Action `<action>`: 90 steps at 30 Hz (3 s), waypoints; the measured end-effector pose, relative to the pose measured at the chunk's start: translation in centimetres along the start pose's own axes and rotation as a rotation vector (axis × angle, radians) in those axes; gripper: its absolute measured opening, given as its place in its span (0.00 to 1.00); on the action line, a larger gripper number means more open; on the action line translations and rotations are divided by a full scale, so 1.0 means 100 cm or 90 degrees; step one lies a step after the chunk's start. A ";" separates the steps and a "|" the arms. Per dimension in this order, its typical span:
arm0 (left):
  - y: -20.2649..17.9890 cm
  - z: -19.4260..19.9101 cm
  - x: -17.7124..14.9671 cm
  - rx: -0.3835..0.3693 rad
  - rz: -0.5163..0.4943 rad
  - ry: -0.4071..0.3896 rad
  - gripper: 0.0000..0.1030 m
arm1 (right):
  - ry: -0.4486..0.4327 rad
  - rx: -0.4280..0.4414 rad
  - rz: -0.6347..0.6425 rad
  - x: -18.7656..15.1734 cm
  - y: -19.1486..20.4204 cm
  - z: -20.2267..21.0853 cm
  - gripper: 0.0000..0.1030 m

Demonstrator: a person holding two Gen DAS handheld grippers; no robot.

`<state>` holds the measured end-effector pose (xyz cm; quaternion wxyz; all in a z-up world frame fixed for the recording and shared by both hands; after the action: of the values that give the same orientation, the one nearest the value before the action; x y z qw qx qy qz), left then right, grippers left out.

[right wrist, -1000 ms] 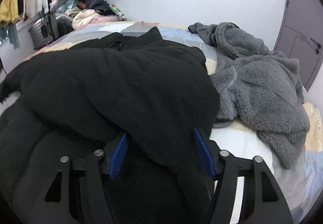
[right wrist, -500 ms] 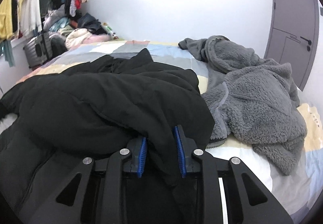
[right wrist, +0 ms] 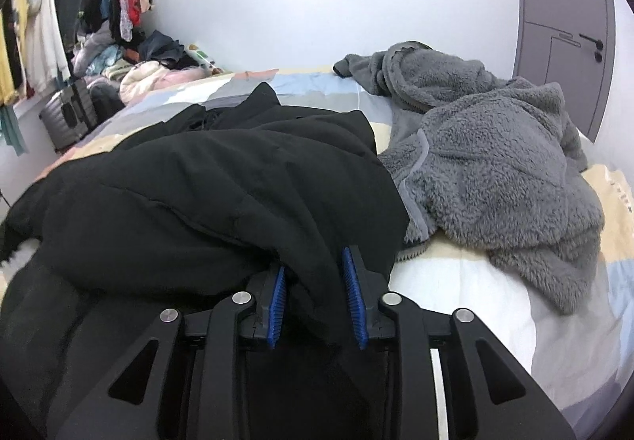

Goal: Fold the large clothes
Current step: 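Move the left tool to the other sleeve cuff and grasp it, then lift the other sleeve with the left tool and swing it over the jacket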

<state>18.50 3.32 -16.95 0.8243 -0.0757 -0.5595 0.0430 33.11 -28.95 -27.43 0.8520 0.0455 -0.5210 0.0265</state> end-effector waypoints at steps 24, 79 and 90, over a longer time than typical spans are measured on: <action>-0.005 0.058 0.010 -0.014 0.004 -0.055 1.00 | -0.102 0.073 0.018 0.006 0.071 0.170 0.26; 0.454 -0.065 -0.059 0.172 0.621 -0.055 0.79 | -0.045 0.047 -0.010 -0.037 0.126 0.156 0.91; 0.456 -0.068 -0.038 0.234 0.524 -0.015 0.18 | -0.045 0.045 0.013 -0.034 0.135 0.153 0.91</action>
<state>24.05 47.11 -30.76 0.7320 -0.1438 -0.4752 0.4665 16.73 -17.14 -22.86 0.8305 0.0711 -0.5500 0.0515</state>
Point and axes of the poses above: each gripper's, at about its wrist camera, not at the fingertips, and z roughly against the way its jaws point, y to its left, x to its top, the point moved 1 cm from there along -z, roughly the way its jaws point, and after that the axes turned 12 degrees about -y, right-handed, at the moved point
